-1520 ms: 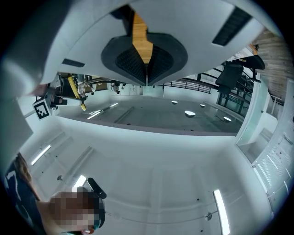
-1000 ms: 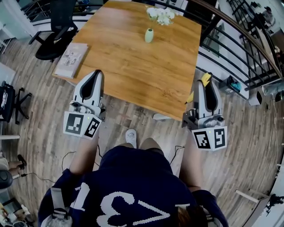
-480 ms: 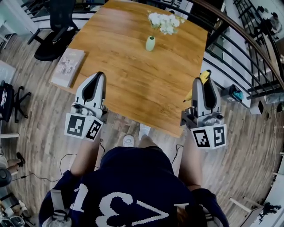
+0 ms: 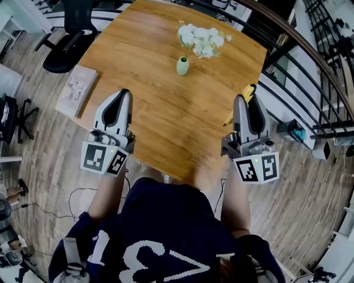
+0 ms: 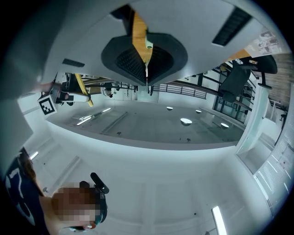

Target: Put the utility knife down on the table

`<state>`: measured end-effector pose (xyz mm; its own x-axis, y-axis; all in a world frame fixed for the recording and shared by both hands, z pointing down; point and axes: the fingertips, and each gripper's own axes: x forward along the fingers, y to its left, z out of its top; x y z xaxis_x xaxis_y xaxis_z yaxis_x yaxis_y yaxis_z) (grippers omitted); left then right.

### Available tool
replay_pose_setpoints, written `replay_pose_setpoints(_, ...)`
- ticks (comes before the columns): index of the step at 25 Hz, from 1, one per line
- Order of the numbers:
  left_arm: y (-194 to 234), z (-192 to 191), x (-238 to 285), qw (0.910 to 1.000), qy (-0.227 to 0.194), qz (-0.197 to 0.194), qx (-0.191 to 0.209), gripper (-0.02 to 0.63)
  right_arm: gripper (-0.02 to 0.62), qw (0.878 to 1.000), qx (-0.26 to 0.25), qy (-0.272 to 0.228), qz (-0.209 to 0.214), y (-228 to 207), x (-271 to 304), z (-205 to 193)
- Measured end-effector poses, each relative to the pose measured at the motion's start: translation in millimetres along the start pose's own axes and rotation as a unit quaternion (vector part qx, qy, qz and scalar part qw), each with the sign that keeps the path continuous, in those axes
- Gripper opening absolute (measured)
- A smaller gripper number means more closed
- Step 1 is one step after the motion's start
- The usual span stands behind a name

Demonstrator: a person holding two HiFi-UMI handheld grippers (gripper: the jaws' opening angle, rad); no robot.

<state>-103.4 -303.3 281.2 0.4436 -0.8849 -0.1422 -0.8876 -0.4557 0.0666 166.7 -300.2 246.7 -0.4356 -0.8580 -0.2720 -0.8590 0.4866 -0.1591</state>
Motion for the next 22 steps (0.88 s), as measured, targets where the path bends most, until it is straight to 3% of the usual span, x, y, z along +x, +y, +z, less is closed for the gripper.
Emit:
replay_pose_setpoints(6, 6.6, -49.4, 25.9, 0.9988, 0.046, 0.005, -0.012, 0.023, 0.140, 0.998, 0.005, 0.070, -0.008, -28.2, 22.7, -67.0)
replay_pose_setpoints(11, 9.4, -93.4, 45.5, 0.9962, 0.082, -0.013, -0.027, 0.023, 0.140, 0.986, 0.017, 0.160, -0.036, -48.8, 22.0, -152.0)
replay_pose_setpoints(17, 16.2, -144.0, 59.2, 0.9910, 0.124, -0.025, -0.046, 0.023, 0.140, 0.958, 0.038, 0.276, -0.073, -72.8, 11.5, -267.4)
replay_pose_setpoints(22, 17.2, -172.1, 58.5, 0.9852, 0.155, -0.031, -0.067, 0.023, 0.140, 0.927, 0.001, 0.366, -0.085, -79.1, -1.8, -340.7)
